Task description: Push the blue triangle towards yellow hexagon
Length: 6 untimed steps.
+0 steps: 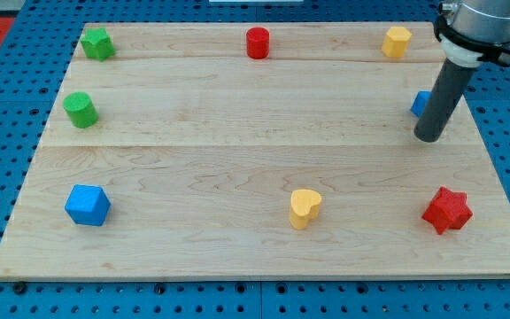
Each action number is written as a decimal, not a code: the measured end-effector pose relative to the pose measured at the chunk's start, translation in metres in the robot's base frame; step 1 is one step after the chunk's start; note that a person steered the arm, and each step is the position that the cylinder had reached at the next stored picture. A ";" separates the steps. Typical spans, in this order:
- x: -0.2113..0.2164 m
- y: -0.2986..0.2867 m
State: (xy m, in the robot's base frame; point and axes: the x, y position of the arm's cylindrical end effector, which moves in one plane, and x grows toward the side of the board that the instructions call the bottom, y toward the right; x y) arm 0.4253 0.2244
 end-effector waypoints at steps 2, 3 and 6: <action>-0.098 -0.011; -0.076 -0.039; -0.027 0.036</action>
